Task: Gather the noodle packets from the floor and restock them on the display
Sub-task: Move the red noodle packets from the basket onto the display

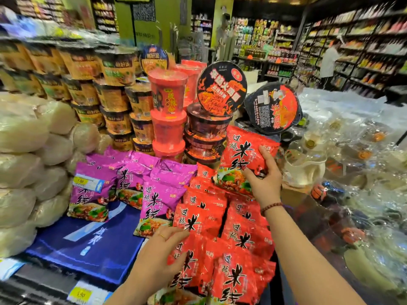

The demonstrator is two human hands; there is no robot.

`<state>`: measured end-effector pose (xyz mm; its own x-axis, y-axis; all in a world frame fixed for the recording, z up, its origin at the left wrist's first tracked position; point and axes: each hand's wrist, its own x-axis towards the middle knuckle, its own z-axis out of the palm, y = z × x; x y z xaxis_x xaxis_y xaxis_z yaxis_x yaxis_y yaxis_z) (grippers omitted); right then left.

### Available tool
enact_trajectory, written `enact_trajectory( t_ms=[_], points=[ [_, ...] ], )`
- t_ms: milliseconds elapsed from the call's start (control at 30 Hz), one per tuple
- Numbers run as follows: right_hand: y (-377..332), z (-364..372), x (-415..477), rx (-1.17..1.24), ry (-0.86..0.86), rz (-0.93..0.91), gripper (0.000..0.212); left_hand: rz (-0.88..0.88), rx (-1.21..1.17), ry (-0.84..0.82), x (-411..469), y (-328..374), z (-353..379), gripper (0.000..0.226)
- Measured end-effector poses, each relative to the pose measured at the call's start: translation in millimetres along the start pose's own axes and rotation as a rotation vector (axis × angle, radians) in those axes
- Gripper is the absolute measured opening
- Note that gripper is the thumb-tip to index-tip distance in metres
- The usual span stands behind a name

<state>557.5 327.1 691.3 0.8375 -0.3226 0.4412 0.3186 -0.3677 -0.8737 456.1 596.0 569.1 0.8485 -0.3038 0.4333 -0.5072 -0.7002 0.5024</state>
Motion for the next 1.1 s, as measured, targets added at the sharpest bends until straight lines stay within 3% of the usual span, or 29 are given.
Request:
enact_trajectory(
  t_ms=[167,233,300,400,467,533,667,800,933,1100],
  points=[
    [27,43,49,-0.019,-0.096,-0.032,0.066,-0.013,-0.103,-0.129,-6,-8,18,0.053],
    [36,56,58,-0.026,-0.128,-0.03,0.066,-0.06,-0.176,-0.149,-12,-8,24,0.036],
    [48,67,61,-0.056,-0.157,-0.042,0.068,-0.066,-0.133,-0.011,-21,-16,30,0.021],
    [63,79,56,-0.127,-0.174,-0.066,0.07,-0.113,-0.123,-0.081,-3,-9,34,0.027],
    [68,82,52,-0.188,-0.181,-0.054,0.071,-0.086,-0.021,-0.11,-5,-9,29,0.048],
    [70,81,49,-0.264,-0.204,-0.037,0.071,-0.053,0.005,-0.092,-9,-8,28,0.056],
    [78,80,51,-0.709,-0.053,-0.302,0.072,-0.071,0.007,-0.106,-7,-7,23,0.053],
    [77,87,52,-0.942,-0.255,-0.546,0.071,-0.083,0.008,-0.093,3,-5,22,0.047],
    [81,91,57,-1.024,-0.343,-0.527,0.073,-0.069,0.018,-0.035,31,-5,22,0.048],
    [82,96,57,-1.075,-0.39,-0.523,0.08,-0.087,0.097,-0.1,61,-6,31,0.057]
  ],
)
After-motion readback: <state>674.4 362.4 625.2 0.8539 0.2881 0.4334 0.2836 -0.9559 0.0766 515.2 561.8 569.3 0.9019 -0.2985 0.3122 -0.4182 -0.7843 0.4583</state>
